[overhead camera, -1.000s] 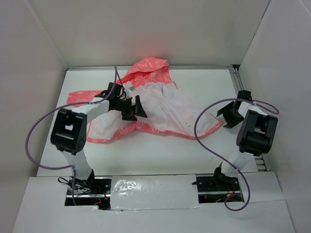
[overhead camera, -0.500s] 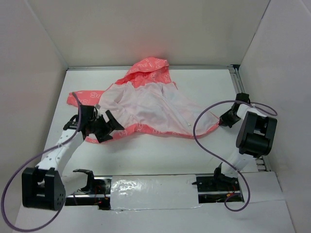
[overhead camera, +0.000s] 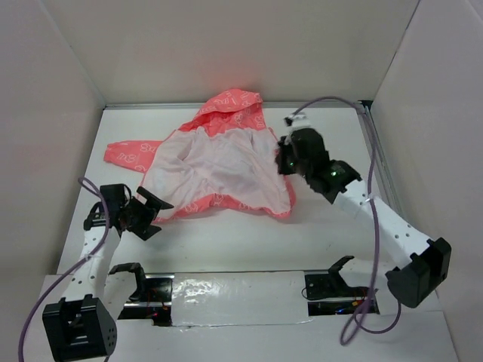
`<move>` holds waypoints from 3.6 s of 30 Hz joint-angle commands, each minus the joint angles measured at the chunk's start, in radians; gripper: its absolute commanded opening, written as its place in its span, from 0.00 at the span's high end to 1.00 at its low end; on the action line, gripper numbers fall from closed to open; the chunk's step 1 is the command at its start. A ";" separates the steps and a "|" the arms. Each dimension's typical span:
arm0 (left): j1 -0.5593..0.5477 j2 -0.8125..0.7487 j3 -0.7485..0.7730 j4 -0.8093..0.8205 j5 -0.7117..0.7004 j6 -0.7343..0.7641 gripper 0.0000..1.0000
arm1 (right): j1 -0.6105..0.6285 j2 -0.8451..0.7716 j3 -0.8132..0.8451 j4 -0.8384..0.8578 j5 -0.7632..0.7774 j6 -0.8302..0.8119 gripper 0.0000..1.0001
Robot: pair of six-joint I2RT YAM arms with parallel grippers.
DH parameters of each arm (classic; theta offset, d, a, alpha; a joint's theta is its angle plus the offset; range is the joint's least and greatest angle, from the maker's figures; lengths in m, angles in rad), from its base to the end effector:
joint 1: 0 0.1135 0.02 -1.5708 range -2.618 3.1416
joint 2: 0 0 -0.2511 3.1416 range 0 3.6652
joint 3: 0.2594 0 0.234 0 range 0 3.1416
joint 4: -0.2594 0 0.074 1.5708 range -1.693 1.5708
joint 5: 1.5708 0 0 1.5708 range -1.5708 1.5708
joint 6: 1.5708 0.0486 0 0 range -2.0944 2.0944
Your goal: Zip up the jacket
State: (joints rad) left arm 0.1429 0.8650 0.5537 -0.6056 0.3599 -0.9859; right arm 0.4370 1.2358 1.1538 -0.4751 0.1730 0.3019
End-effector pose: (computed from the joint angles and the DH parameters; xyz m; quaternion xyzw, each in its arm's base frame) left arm 0.1643 0.0063 0.1976 -0.4498 0.8180 -0.2839 0.2190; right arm 0.2493 0.1072 0.3275 -0.0169 0.8719 0.1042 0.4783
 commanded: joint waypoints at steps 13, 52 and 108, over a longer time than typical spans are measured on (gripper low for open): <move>0.191 -0.034 -0.066 -0.016 -0.213 -0.174 0.01 | 0.746 0.168 -0.287 0.058 -0.167 -0.179 1.00; 0.213 0.261 0.233 0.233 -0.033 0.160 1.00 | 0.204 -0.217 -0.509 0.012 -0.219 0.322 0.02; -0.513 0.845 0.414 0.409 -0.021 0.317 1.00 | 0.000 0.447 -0.148 -0.072 0.025 0.507 0.74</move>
State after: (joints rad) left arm -0.3973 1.6146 0.8757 -0.2962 0.2897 -0.7357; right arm 0.4934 1.6096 0.8955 -0.5911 0.1226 0.8429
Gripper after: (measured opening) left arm 0.025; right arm 0.263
